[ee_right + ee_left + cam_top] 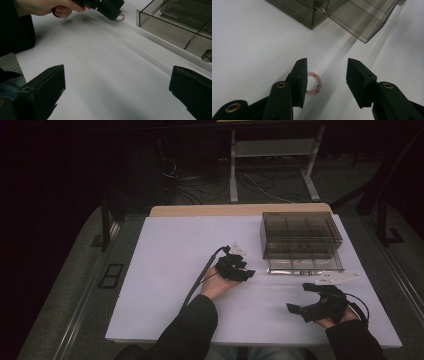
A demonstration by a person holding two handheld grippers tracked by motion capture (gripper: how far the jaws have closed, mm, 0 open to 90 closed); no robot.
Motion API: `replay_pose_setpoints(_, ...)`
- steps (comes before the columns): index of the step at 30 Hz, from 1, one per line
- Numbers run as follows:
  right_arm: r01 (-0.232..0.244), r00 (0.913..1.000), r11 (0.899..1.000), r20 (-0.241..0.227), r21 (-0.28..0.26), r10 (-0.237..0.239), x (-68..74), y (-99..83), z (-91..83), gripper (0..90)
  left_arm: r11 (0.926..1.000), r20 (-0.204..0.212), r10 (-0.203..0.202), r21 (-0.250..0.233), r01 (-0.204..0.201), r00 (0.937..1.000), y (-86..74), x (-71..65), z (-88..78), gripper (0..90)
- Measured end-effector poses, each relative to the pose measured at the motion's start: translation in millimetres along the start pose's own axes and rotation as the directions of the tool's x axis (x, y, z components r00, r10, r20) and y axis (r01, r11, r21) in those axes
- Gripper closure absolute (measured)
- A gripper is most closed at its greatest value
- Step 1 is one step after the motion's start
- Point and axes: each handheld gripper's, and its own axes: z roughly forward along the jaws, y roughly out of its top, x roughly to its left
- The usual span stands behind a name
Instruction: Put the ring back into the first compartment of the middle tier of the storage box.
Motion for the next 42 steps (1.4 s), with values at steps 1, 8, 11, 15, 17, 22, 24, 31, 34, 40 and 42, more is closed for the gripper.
replay_pose_setpoints(1,0.0,1.0,1.0,0.001,0.001,0.0,-0.1,0.0,0.1,0.0,1.0,-0.001,-0.004,0.008,0.004,1.0,-0.7,-0.3,0.9,53.7)
replay_pose_setpoints(8,0.001,1.0,1.0,0.0,0.007,-0.001,0.1,-0.1,0.2,0.0,0.9989,-0.009,0.021,0.042,-0.021,0.9997,-4.2,-0.4,8.3,64.4)
replay_pose_setpoints(11,0.0,1.0,1.0,0.001,0.007,0.0,0.0,-0.2,0.2,0.0,0.9989,-0.011,0.02,0.043,-0.019,0.9997,-4.9,0.8,10.0,68.1)
replay_pose_setpoints(15,0.002,1.0,1.0,0.001,0.005,-0.002,-0.2,-0.2,0.2,0.0,0.9992,-0.016,0.016,0.037,-0.015,0.9997,-4.6,2.2,10.9,72.3)
replay_pose_setpoints(17,0.003,1.0,1.0,0.0,0.008,-0.003,-0.1,-0.2,0.1,0.0,0.9991,-0.03,0.017,0.038,-0.016,0.9994,-4.2,1.7,11.6,75.0)
replay_pose_setpoints(22,0.007,1.0,1.0,0.002,0.009,-0.007,0.3,-0.1,0.3,0.0,0.9986,-0.029,-0.019,0.049,0.021,0.9994,-3.3,7.4,11.3,85.1)
replay_pose_setpoints(24,0.005,1.0,1.0,0.003,0.01,-0.005,0.3,0.0,0.3,0.0,0.9983,-0.026,-0.03,0.048,0.031,0.9992,-3.5,7.9,11.3,85.6)
replay_pose_setpoints(31,0.007,1.0,1.0,0.004,0.009,-0.007,0.2,-0.1,0.6,0.0,0.9978,-0.022,-0.044,0.048,0.045,0.9988,-2.9,8.8,11.0,86.4)
replay_pose_setpoints(34,0.005,1.0,1.0,0.003,0.01,-0.005,0.0,-0.1,0.5,0.0,0.9977,-0.019,-0.048,0.047,0.049,0.9987,-3.3,8.5,10.7,86.4)
replay_pose_setpoints(40,0.01,0.9999,1.0,0.004,0.013,-0.01,0.0,-0.1,1.3,0.0,0.9973,-0.011,-0.049,0.054,0.05,0.9987,-3.3,9.5,9.5,86.5)
replay_pose_setpoints(42,0.01,0.9999,1.0,0.003,0.012,-0.01,-0.1,-0.1,1.3,0.0,0.9972,-0.009,-0.047,0.057,0.048,0.9988,-3.3,10.0,8.9,86.5)
